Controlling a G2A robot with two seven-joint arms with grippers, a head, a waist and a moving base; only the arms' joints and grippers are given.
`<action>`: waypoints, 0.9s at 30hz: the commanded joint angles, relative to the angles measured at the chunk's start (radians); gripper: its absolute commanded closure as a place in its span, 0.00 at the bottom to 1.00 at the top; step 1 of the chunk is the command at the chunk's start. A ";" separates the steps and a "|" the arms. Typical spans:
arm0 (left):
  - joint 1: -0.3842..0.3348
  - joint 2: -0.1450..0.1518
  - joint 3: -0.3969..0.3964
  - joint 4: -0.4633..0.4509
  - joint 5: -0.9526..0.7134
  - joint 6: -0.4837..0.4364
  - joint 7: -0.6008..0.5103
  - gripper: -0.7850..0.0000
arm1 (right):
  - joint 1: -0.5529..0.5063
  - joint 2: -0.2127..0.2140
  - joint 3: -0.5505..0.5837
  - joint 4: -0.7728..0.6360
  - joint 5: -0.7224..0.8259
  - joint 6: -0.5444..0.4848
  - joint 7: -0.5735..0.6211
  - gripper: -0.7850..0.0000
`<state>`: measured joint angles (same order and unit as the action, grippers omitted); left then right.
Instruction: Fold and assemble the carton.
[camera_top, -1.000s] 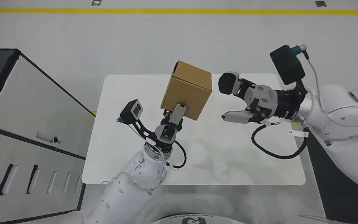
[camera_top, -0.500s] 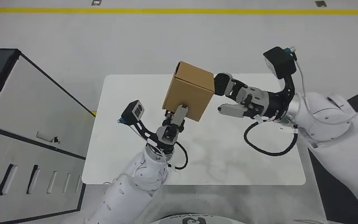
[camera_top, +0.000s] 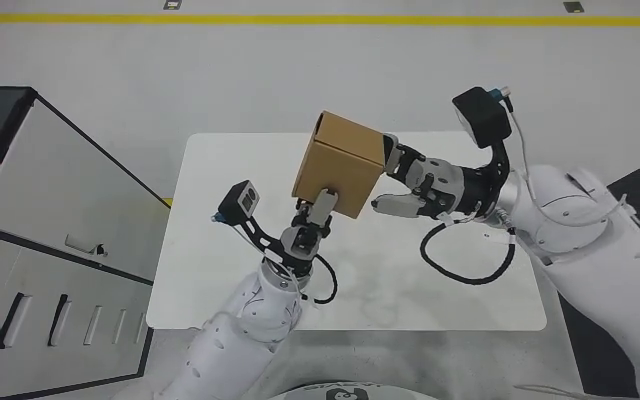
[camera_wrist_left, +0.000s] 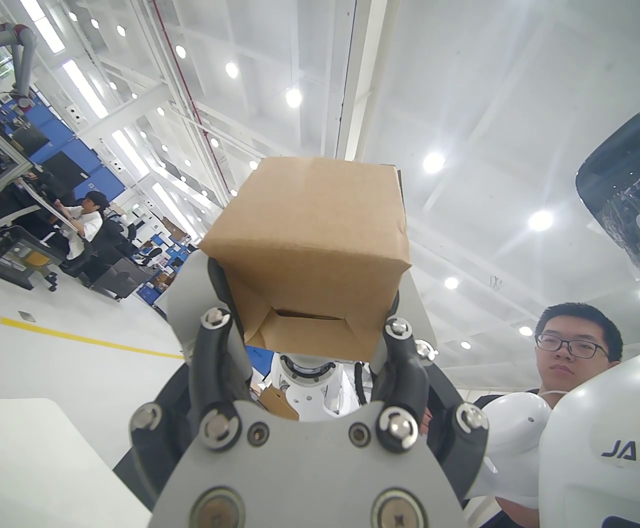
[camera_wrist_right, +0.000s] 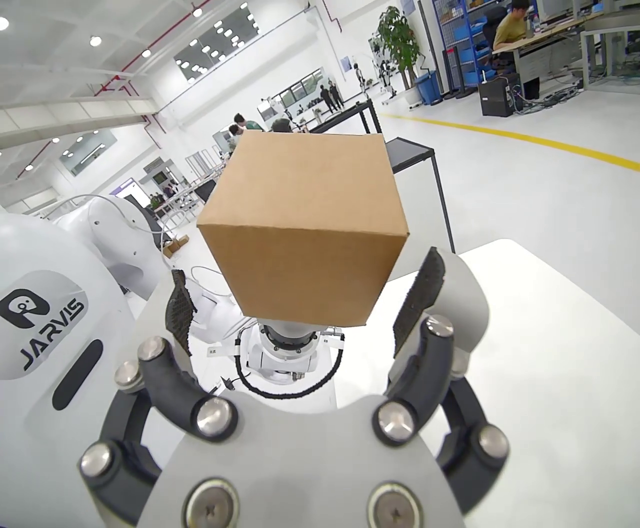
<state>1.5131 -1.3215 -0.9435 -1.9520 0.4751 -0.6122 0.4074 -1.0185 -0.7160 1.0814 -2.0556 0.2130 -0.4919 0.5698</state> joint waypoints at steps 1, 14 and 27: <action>0.002 -0.002 0.000 -0.001 0.004 -0.001 0.001 1.00 | 0.004 -0.005 -0.004 0.000 -0.005 0.005 -0.003 0.00; 0.013 -0.011 -0.002 -0.004 0.015 -0.001 -0.009 1.00 | 0.023 -0.035 -0.019 -0.008 -0.052 0.049 -0.022 0.15; 0.021 -0.020 -0.010 -0.005 0.017 0.001 -0.004 1.00 | 0.010 -0.053 0.001 -0.018 -0.068 0.071 -0.012 0.25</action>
<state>1.5335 -1.3409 -0.9523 -1.9573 0.4921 -0.6121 0.4017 -1.0072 -0.7686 1.0799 -2.0732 0.1450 -0.4217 0.5574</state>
